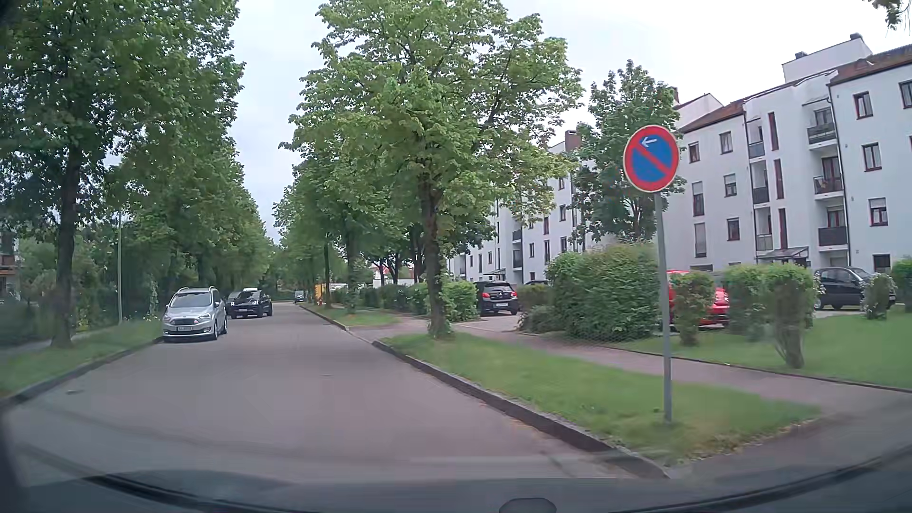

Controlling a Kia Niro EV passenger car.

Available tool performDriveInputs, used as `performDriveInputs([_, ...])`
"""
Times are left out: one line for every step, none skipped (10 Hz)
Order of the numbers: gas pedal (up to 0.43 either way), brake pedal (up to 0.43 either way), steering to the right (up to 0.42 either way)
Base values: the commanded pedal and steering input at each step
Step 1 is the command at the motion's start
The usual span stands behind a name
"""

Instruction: Follow the waypoints while adhering to traffic rules and regulations

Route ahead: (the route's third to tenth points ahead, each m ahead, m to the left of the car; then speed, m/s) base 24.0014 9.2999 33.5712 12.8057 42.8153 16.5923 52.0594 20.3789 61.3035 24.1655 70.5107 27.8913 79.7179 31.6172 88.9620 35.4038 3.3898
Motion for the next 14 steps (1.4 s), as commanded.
performDriveInputs([0.22,0.0,-0.266])
performDriveInputs([0.22,0.0,-0.275])
performDriveInputs([0.22,0.0,-0.27])
performDriveInputs([0.22,0.0,-0.258])
performDriveInputs([0.22,0.0,-0.237])
performDriveInputs([0.22,0.0,-0.218])
performDriveInputs([0.22,0.0,-0.202])
performDriveInputs([0.209,0.0,-0.184])
performDriveInputs([0.209,0.0,-0.17])
performDriveInputs([0.209,0.0,-0.161])
performDriveInputs([0.197,0.0,-0.157])
performDriveInputs([0.177,0.0,-0.152])
performDriveInputs([0.169,0.0,-0.147])
performDriveInputs([0.177,0.0,-0.139])
